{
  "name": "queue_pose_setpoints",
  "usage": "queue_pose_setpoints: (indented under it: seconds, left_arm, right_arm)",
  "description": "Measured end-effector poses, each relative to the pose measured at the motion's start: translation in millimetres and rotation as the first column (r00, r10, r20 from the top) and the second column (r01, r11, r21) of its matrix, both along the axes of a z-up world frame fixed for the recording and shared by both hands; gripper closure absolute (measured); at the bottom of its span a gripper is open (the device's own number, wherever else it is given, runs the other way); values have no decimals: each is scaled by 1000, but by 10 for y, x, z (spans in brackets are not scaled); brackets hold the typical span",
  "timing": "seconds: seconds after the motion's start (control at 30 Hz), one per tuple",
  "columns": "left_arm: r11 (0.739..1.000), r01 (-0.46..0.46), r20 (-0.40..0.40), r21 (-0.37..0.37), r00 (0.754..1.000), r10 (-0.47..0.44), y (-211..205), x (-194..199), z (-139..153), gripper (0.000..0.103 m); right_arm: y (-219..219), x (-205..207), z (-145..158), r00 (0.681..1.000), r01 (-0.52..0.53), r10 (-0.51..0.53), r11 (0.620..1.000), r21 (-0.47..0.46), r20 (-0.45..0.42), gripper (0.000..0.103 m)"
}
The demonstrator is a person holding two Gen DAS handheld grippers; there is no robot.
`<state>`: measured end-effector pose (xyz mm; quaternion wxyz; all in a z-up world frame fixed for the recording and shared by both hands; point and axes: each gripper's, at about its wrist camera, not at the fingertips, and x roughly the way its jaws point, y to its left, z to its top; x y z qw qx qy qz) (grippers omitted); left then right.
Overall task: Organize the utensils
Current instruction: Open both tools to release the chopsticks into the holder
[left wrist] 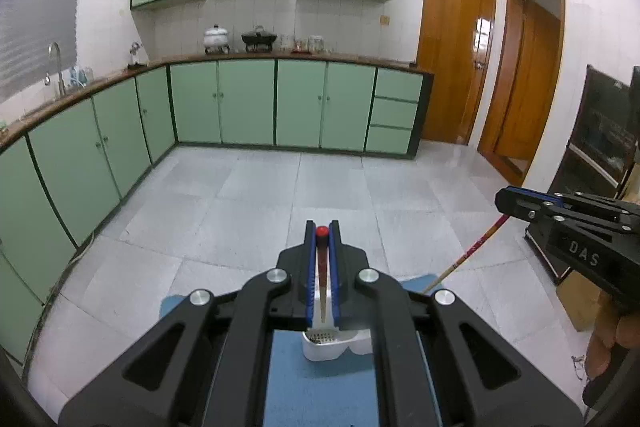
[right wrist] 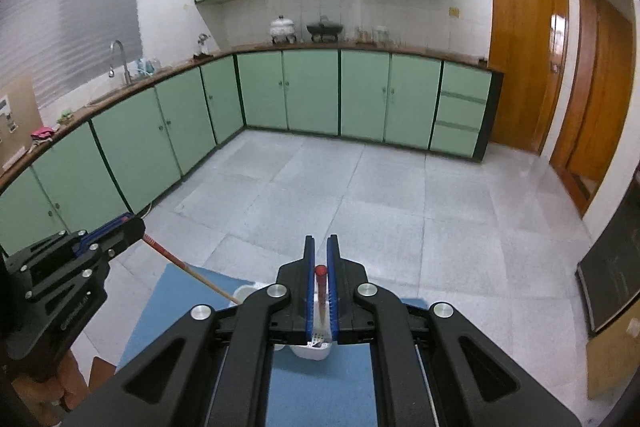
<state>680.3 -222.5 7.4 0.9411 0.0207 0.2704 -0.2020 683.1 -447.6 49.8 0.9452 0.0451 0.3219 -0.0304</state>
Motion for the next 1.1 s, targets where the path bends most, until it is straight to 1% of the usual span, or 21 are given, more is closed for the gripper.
queue_pose_setpoints:
  seconds: [0.07,0.1,0.17,0.23,0.3,0.37,0.43,0.47,0.5,0.57,0.6,0.67,0.7,0.73,0.8,0.83,0.87,0.93,0.97,1.0,1.1]
  left_arm:
    - [1000,5,-28,12,1000,-5,-28,100,-207,98]
    - [1000,2,-35,22,999,-2,-31,134,-299,98]
    - [1000,2,-54,25,999,0,4,186,-422,97]
    - [999,-4,-65,33,998,6,53,201,-500,96]
    - [999,-10,-66,34,998,12,121,174,-499,88]
    - [1000,-14,-56,21,998,15,210,105,-422,80]
    - [1000,-15,-37,13,999,15,308,21,-322,77]
    - [1000,-20,-24,15,1000,20,376,-50,-262,72]
    - [1000,-22,-15,16,1000,22,419,-110,-224,70]
    - [1000,-21,5,11,1000,21,572,-325,-156,63]
    - [1000,-19,12,17,1000,19,674,-472,-154,61]
    - [999,-23,20,31,1000,23,817,-698,-204,56]
    - [999,-20,20,30,1000,20,941,-872,-277,54]
    - [999,-20,19,30,1000,20,1014,-973,-329,52]
    - [998,-32,35,57,999,30,1217,-1309,-518,48]
    - [997,-41,44,66,998,38,1289,-1423,-589,45]
    - [996,-49,51,73,998,45,1392,-1604,-704,42]
    - [996,-58,47,68,997,55,1560,-1909,-918,39]
    - [996,-65,37,67,997,62,1641,-2079,-1058,37]
    - [996,-69,28,64,997,67,1697,-2190,-1156,37]
    - [994,-101,-25,43,994,102,1888,-2635,-1621,35]
  right_arm:
    - [-52,95,-246,999,4,-4,1000,8,-33,97]
    - [-65,124,-320,999,5,-4,1000,11,-45,97]
    - [-108,169,-514,997,5,-4,1000,21,-73,97]
    - [-142,190,-616,995,-2,7,999,48,-99,96]
    - [-180,120,-656,996,5,0,998,55,-94,85]
    - [-197,20,-614,997,6,-2,998,55,-75,84]
    - [-222,-97,-558,998,5,-1,998,67,-59,84]
    - [-242,-190,-526,999,2,1,998,67,-47,83]
    - [-254,-294,-500,999,-1,4,998,67,-35,83]
    - [-262,-565,-482,1000,-11,11,998,58,-11,82]
    - [-257,-683,-492,1000,-14,14,998,54,-1,79]
    - [-233,-1078,-599,1000,-21,21,999,41,20,77]
    - [-221,-1234,-669,999,-25,25,999,34,23,77]
    - [-190,-1447,-786,999,-28,27,999,20,24,77]
    - [-130,-1811,-1043,999,-31,31,1000,4,17,77]
    - [-93,-2034,-1222,999,-31,31,1000,1,10,77]
    - [-47,-2248,-1415,1000,-28,28,1000,3,-4,77]
    - [45,-2600,-1729,999,-23,24,999,24,-26,77]
    - [125,-2786,-1909,999,-26,27,999,24,-44,76]
    - [203,-2907,-2026,998,-35,36,999,19,-53,76]
    - [556,-3298,-2425,995,-64,64,998,5,-83,76]
